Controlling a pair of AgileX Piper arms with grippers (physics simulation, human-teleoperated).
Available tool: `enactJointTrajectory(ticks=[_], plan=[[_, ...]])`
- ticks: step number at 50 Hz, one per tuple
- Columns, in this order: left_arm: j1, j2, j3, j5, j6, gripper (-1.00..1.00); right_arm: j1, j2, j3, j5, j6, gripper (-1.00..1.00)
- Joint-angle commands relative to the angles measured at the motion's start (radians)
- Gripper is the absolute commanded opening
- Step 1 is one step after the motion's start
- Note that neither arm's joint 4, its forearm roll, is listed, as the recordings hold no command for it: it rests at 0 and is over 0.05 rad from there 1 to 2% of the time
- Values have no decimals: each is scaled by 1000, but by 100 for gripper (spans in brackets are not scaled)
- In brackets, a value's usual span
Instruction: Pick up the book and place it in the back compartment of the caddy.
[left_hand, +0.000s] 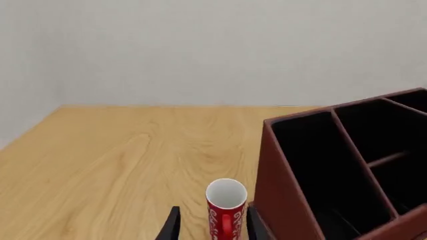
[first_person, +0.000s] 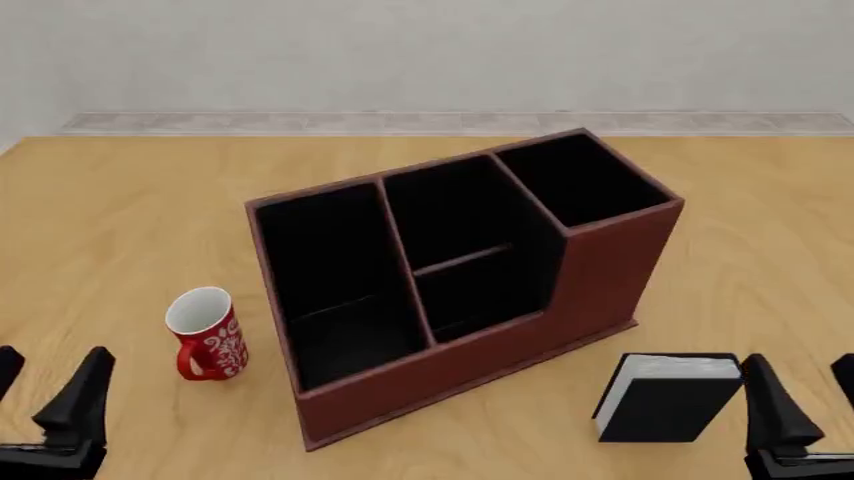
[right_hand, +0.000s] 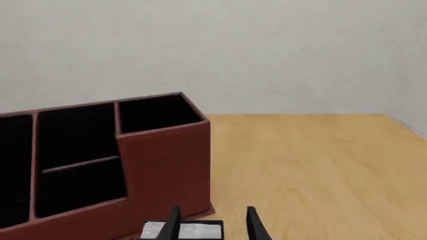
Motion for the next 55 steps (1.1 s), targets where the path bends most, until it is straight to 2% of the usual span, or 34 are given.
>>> enactJointTrajectory(ticks=[1,8,9,12,13,16,17,18,19,20,23,26,31,38,47,55], plan=[[-70,-53,-1,-16,22,100,0,1,-6,4,0,100],[-106,-48,-22,14,44,100,0,0,-8,7,0,100],[-184,-42,-85,72,44,100,-1,0,-9,12,6,100],[-232,47,-116,50,105,100,0,0,-9,8,1,100],[-251,47,-148,64,59,100,-1,0,-9,9,3,100],[-280,66,-192,72,65,100,-1,4,-7,10,9,100],[-342,112,-241,80,34,100,-1,1,-9,8,2,100],[-352,120,-247,83,27,100,-1,2,-8,8,4,100],[-381,117,-261,96,68,100,-1,3,-8,12,9,100],[-395,123,-265,100,77,100,-1,4,-8,12,9,100],[-414,133,-286,125,32,100,-1,2,-7,7,2,100],[-463,167,-305,132,48,100,-1,2,-9,10,3,100],[-509,228,-294,91,28,100,-1,2,-7,5,1,100],[-598,322,-247,0,57,100,-1,0,-11,14,5,100],[-689,482,-295,-93,55,100,-1,0,-12,13,3,100],[-733,610,-319,-178,36,100,-1,0,-12,14,4,100]])
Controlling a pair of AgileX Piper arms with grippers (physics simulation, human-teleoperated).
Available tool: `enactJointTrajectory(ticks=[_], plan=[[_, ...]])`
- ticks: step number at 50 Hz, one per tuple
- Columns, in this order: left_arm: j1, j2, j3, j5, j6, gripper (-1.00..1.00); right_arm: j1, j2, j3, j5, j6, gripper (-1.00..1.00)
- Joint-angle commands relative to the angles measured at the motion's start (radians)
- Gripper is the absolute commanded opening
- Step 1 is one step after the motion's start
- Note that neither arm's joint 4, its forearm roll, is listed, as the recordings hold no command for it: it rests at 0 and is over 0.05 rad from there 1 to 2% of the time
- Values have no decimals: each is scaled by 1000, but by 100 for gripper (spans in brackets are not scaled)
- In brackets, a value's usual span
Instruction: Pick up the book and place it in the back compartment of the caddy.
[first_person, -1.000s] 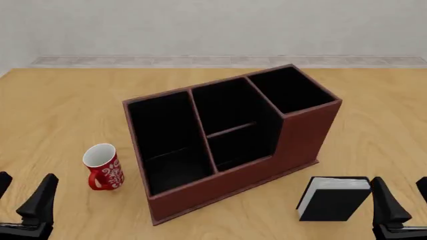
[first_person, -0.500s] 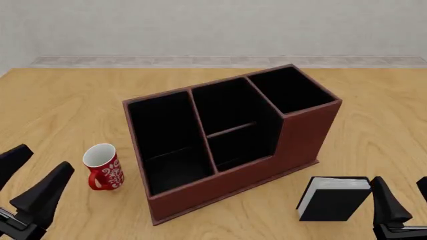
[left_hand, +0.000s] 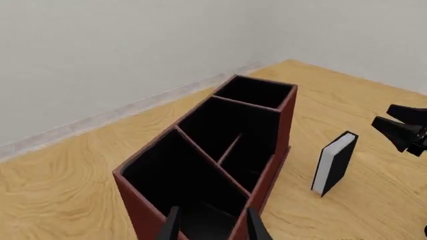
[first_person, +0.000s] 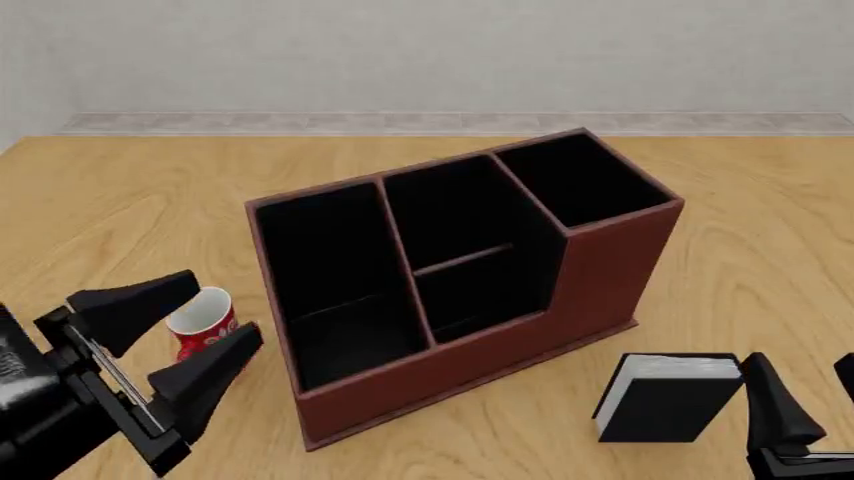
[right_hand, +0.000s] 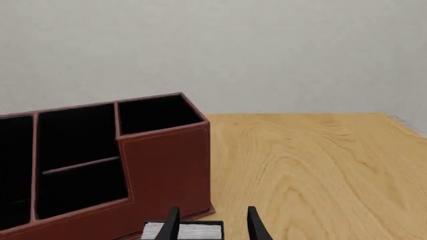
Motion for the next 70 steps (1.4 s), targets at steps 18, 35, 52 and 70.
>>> enactJointTrajectory(ticks=[18,35,52,70], plan=[[-211,458,-102,-252,-27,100,0,0,1,-3,-3,100],[-287,722,-213,-364,-64,100,0,2,4,-6,0,100],[-348,857,-286,-374,-71,100,-1,3,1,-3,2,100],[-409,980,-420,-298,-16,100,0,1,0,-2,-1,100]])
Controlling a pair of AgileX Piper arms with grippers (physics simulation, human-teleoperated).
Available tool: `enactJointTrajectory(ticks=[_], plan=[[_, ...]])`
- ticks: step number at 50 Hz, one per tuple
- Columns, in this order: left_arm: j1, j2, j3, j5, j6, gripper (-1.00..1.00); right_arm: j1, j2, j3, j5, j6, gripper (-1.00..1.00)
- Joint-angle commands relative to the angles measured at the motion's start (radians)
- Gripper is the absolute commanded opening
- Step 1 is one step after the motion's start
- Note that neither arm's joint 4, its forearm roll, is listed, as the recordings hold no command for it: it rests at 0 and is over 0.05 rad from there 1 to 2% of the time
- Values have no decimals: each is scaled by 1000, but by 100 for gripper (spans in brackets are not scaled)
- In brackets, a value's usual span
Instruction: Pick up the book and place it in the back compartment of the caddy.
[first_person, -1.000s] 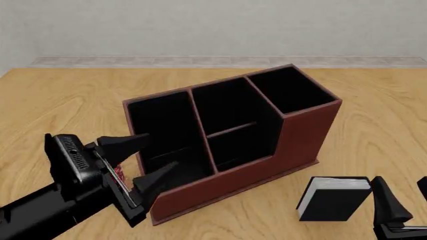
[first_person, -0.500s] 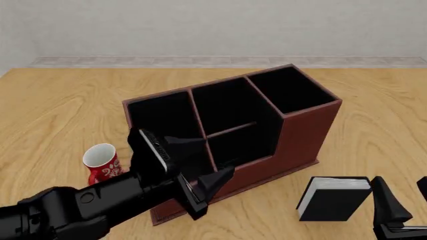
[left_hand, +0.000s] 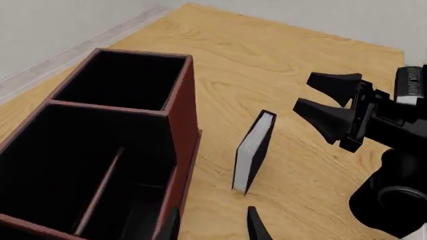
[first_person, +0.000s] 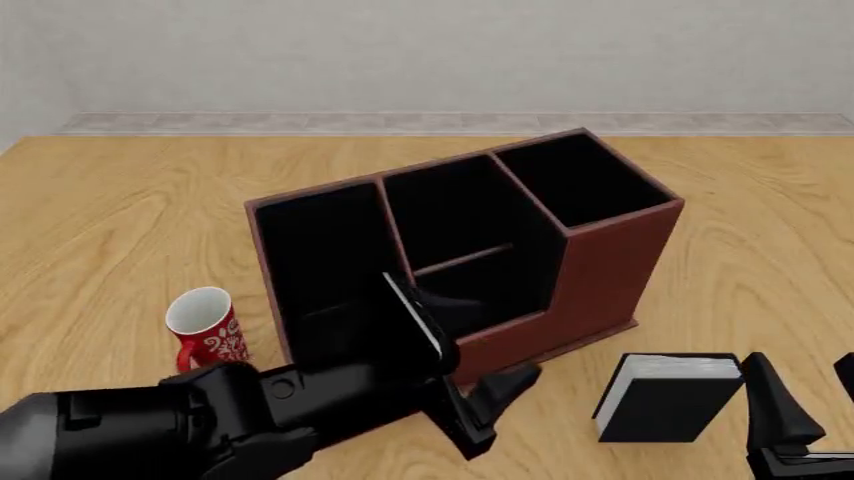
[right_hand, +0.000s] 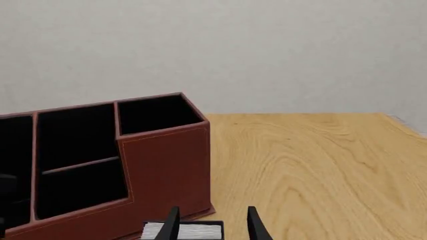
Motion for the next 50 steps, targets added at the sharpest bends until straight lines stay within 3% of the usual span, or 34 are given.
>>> enactJointTrajectory(ticks=[1,23,33,36,50], plan=[[-30,69,-71,30,26,100,0,-2,-1,1,-1,100],[-84,193,-131,-4,53,100,0,-1,0,1,0,100],[-109,251,-170,-20,43,100,0,-1,0,0,-1,100],[-99,265,-188,-20,6,100,0,0,1,-1,1,100],[-104,320,-230,-22,26,100,0,0,2,0,1,100]])
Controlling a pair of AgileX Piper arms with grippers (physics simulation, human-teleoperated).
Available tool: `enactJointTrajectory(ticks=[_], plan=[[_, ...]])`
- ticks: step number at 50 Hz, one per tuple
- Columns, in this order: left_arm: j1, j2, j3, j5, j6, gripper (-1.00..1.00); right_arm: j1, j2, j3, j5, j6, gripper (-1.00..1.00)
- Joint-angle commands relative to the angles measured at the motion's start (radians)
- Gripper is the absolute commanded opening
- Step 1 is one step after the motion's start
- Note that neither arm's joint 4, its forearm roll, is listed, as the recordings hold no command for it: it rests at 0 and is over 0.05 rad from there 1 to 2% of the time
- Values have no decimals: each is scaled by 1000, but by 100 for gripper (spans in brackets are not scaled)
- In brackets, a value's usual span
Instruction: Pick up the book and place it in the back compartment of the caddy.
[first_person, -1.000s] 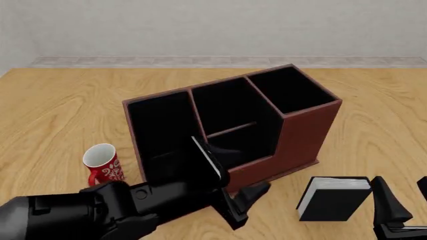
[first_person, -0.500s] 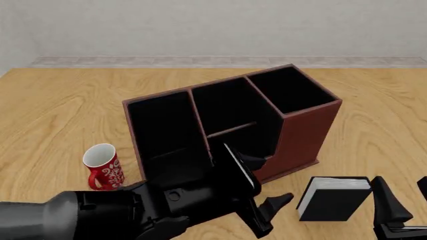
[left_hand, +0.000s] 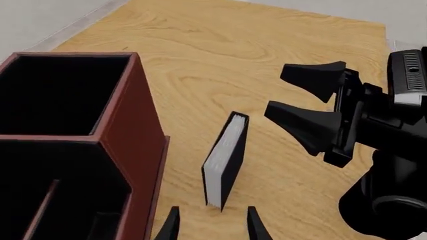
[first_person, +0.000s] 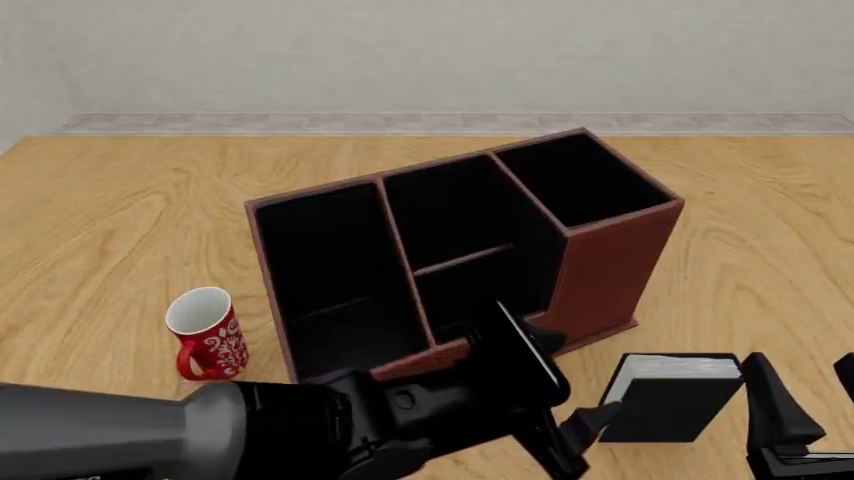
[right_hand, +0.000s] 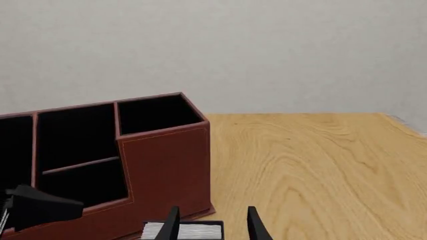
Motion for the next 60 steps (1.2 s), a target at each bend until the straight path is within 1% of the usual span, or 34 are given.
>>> enactJointTrajectory(ticks=[1,7,8,14,19,23,27,29,35,37,45,47,58,60], plan=[[0,57,-37,-8,4,100,0,0,0,0,0,100],[11,71,-47,-14,2,100,0,1,0,0,1,100],[15,82,-48,-23,32,100,0,1,1,-2,0,100],[18,114,-65,-34,14,100,0,0,-2,2,0,100],[39,119,-73,-35,25,100,0,-1,-5,7,1,100],[36,138,-93,-19,20,100,0,-1,-4,4,-1,100],[28,156,-113,-4,44,100,0,0,-2,3,0,100],[29,161,-118,-2,45,100,0,-1,-3,3,0,100],[33,188,-142,11,43,100,0,-1,-3,3,0,100],[24,200,-157,27,32,100,0,1,-1,0,0,100],[2,226,-189,58,36,100,0,3,0,-2,1,100],[-3,234,-201,73,11,100,0,3,0,-3,0,100],[-27,258,-240,115,15,100,0,2,-1,-1,1,100],[-24,267,-249,121,29,100,0,2,0,-2,0,100]])
